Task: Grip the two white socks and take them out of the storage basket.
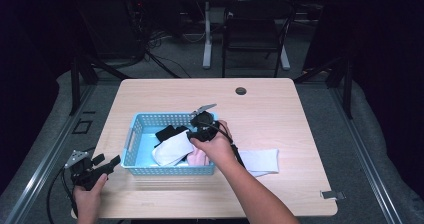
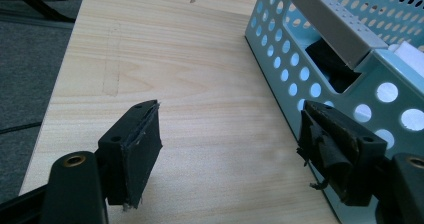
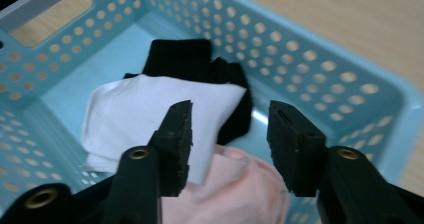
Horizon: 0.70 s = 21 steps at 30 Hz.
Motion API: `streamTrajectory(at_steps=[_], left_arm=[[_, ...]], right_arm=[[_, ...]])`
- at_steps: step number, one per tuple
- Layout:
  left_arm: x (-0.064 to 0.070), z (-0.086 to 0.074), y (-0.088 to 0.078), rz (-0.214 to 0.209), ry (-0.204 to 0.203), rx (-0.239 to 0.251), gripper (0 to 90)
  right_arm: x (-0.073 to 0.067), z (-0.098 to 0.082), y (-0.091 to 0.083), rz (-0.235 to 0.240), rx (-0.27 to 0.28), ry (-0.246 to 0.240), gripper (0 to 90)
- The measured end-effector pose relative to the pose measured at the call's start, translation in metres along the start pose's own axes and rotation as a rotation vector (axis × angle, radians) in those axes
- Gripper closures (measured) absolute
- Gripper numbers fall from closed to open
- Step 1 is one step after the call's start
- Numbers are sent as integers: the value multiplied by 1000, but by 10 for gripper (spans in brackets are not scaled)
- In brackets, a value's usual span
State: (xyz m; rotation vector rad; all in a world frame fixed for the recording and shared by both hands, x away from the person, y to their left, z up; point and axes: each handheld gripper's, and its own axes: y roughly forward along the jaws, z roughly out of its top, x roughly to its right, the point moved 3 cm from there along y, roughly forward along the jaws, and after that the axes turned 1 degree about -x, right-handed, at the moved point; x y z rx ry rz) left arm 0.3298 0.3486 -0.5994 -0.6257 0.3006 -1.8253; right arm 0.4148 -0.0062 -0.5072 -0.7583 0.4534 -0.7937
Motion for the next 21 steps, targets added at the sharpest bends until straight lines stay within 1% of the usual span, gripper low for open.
streamTrajectory(at_steps=[1,2,3,4,5,6,8,9,10,12,13,14,15,16,17,18,20,21], left_arm=[[0,0,0,-1,0,0,249],[0,0,0,-1,0,0,249],[0,0,0,-1,-1,1,249],[0,0,0,-1,-1,1,248],[0,0,0,-2,-3,6,249],[0,0,0,-2,-3,6,249],[0,0,0,-2,-3,6,249],[0,0,0,-3,-4,7,248],[0,0,0,-3,-4,7,249],[0,0,0,-3,-4,7,248],[0,0,0,-4,-4,8,248],[0,0,0,-4,-4,7,249],[0,0,0,-4,-4,7,249],[0,0,0,-4,-5,7,248],[0,0,0,-4,-5,6,248],[0,0,0,-4,-5,7,249],[0,0,0,-4,-5,7,248],[0,0,0,-5,-5,7,249]], right_arm=[[-2,0,7,10,-29,0,588],[-2,0,7,10,-29,0,588],[-5,1,16,16,-72,14,620],[-5,1,16,16,-72,14,620],[-5,1,23,29,-106,47,643],[-5,1,23,29,-106,47,643],[-5,1,29,38,-126,85,654],[-3,2,34,45,-160,122,668],[-3,2,34,45,-160,122,668],[-3,3,39,60,-189,164,680],[-2,3,42,48,-201,170,682],[-2,3,44,48,-202,191,681],[-1,3,46,52,-226,203,680],[0,2,49,54,-228,209,673],[0,2,51,47,-234,220,664],[1,1,55,53,-258,211,667],[2,1,57,50,-256,210,679],[2,1,58,64,-267,218,694]])
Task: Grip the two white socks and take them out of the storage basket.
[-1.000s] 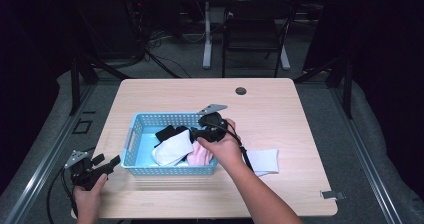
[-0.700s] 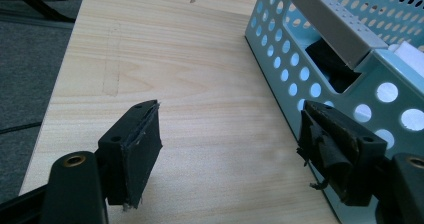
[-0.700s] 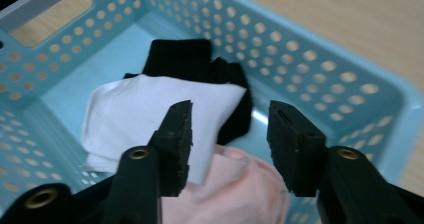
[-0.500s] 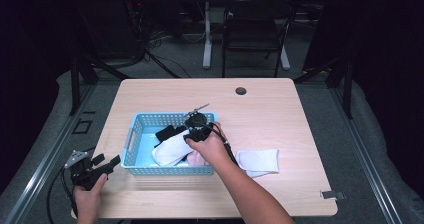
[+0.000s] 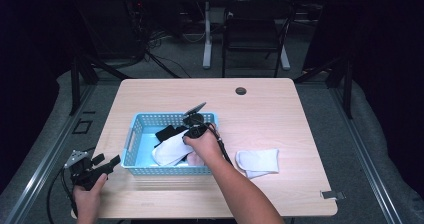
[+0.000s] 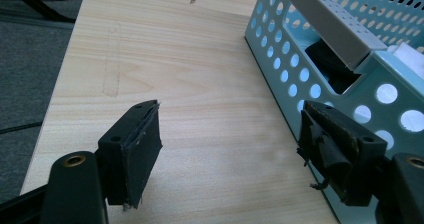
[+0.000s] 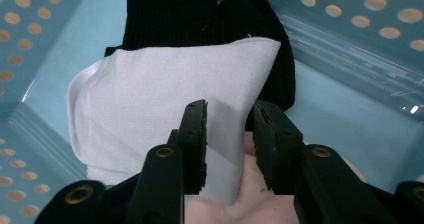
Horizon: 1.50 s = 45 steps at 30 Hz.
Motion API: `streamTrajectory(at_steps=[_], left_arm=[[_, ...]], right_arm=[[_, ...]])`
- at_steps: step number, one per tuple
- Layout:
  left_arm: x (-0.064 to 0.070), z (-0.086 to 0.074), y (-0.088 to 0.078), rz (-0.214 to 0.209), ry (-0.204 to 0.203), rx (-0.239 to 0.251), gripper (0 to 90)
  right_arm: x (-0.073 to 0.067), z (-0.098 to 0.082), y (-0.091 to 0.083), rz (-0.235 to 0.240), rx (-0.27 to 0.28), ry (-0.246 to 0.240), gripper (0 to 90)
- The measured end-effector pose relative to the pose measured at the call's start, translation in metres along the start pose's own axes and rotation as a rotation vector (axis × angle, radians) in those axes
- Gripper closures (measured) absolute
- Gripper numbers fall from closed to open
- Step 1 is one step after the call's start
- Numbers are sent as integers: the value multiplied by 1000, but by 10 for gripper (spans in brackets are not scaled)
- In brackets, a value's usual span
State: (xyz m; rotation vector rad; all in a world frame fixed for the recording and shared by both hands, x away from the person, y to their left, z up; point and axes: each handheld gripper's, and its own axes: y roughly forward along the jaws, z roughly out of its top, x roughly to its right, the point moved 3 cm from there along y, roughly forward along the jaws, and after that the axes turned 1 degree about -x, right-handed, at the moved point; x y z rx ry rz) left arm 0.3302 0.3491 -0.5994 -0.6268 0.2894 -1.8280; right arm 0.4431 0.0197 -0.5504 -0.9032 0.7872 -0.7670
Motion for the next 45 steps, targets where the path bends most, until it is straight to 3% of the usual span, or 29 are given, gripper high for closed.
streamTrajectory(at_steps=[1,3,4,6,7,8,11,12,14,24,27,32,36,45], left_arm=[[0,0,0,0,0,0,248],[0,0,0,0,3,-2,248],[0,0,0,0,3,-2,248],[0,0,0,0,-1,1,249],[0,0,0,0,-1,1,248],[0,0,0,0,3,-2,248],[0,0,0,0,0,1,248],[0,0,0,0,0,0,249],[0,0,0,0,1,0,249],[0,0,0,2,1,0,248],[0,0,0,2,1,0,248],[0,0,0,2,1,1,248],[0,0,-1,3,4,-6,248],[0,0,0,5,5,-6,248]], right_arm=[[0,0,1,19,-2,-1,718],[-2,0,3,8,-6,-20,791],[-3,-1,2,0,-8,-54,861],[-4,-2,1,-9,-9,-60,875],[-7,-2,1,-3,29,-56,883],[-7,-2,-2,-8,16,-86,885],[-11,-2,-8,-1,48,-121,887],[-16,-3,-12,7,85,-141,888],[-17,-4,-15,1,90,-158,888],[-44,-13,-42,-3,255,-311,888],[-49,-15,-49,6,275,-347,888],[-56,-19,-59,5,322,-382,888],[-62,-24,-77,8,401,-419,889],[-63,-33,-104,0,522,-446,889]])
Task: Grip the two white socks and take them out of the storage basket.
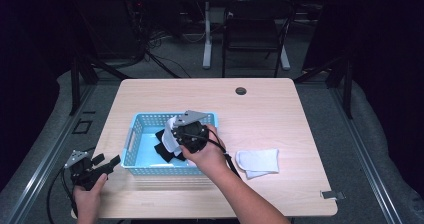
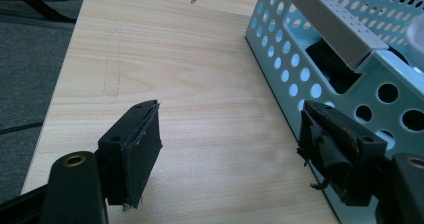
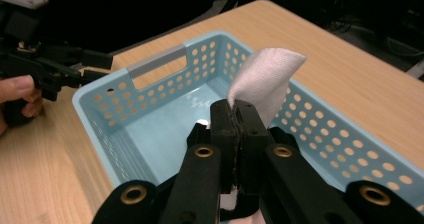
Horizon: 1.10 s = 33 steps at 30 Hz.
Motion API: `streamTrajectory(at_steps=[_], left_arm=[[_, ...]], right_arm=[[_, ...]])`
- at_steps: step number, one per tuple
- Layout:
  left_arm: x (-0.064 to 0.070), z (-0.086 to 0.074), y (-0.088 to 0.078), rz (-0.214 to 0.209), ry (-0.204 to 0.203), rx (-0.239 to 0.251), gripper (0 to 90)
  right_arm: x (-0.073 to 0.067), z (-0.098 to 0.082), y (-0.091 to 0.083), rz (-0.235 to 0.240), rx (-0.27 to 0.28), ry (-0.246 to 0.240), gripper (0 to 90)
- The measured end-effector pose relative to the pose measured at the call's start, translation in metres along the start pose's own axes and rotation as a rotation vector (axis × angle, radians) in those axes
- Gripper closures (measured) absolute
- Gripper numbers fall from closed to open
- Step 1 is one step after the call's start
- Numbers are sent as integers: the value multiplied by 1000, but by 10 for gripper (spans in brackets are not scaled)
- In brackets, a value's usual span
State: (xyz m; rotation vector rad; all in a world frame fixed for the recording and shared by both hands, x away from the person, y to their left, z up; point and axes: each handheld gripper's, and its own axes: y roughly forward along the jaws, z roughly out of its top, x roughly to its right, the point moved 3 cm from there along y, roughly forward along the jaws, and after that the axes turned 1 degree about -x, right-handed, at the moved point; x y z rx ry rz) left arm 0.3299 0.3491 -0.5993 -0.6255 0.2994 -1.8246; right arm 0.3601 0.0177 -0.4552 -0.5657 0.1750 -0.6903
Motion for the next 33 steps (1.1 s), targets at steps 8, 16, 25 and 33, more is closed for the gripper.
streamTrajectory(at_steps=[8,16,25,33], left_arm=[[0,0,0,0,2,1,248],[0,0,0,1,1,1,248],[0,0,0,0,3,0,248],[1,0,1,-1,3,-3,249]], right_arm=[[0,3,-25,-19,64,-20,889],[0,3,-44,-13,130,6,889],[0,1,-65,-1,203,45,890],[2,-5,-89,-27,236,40,889]])
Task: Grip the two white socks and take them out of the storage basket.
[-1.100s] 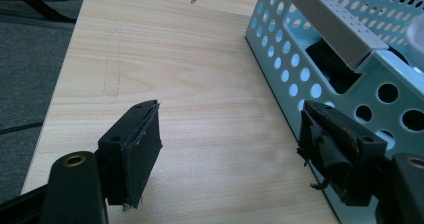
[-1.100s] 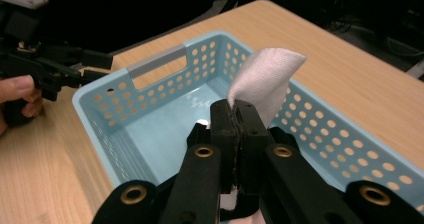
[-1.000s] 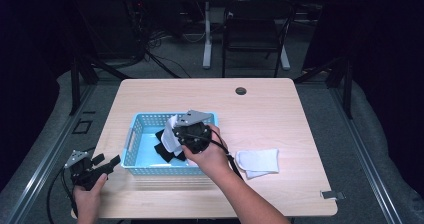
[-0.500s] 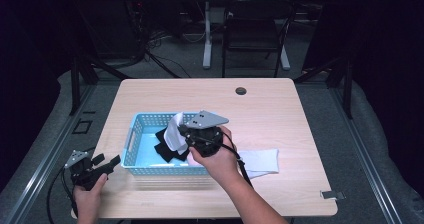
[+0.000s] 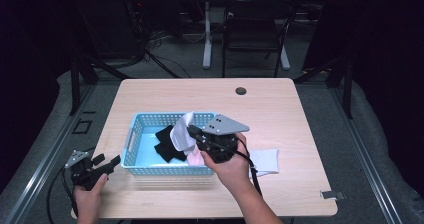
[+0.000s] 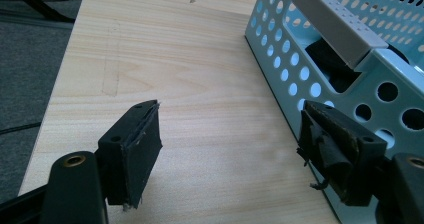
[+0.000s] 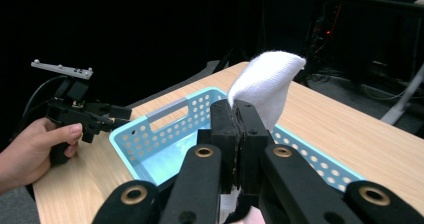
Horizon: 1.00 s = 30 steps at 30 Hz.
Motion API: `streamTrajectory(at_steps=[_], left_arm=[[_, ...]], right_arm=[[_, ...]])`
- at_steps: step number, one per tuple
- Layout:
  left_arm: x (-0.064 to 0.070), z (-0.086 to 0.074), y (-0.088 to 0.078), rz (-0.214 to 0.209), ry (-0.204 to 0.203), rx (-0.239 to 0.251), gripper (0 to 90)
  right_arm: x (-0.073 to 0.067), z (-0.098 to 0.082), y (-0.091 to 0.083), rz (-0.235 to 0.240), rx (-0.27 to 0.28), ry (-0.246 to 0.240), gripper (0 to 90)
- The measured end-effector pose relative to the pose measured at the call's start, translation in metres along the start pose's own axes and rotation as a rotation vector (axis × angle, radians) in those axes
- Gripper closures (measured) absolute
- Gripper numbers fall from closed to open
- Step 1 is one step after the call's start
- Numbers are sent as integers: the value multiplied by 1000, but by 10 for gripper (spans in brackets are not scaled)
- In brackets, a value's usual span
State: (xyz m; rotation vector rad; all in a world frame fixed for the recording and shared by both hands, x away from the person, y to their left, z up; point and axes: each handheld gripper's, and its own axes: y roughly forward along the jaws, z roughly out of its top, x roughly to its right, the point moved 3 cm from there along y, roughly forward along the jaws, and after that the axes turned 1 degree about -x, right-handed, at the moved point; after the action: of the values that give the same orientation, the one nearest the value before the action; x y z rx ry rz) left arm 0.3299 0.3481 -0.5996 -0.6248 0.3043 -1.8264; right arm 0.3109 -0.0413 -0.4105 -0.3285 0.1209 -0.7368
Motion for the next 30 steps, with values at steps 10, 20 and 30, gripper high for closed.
streamTrajectory(at_steps=[10,20,30], left_arm=[[0,0,-1,4,0,-2,248],[-1,-1,-1,9,0,5,249],[0,-1,-2,12,5,-5,249]], right_arm=[[8,-11,-29,-38,3,3,890],[27,-22,-61,-97,-4,12,890],[46,-49,-86,-159,-21,25,890]])
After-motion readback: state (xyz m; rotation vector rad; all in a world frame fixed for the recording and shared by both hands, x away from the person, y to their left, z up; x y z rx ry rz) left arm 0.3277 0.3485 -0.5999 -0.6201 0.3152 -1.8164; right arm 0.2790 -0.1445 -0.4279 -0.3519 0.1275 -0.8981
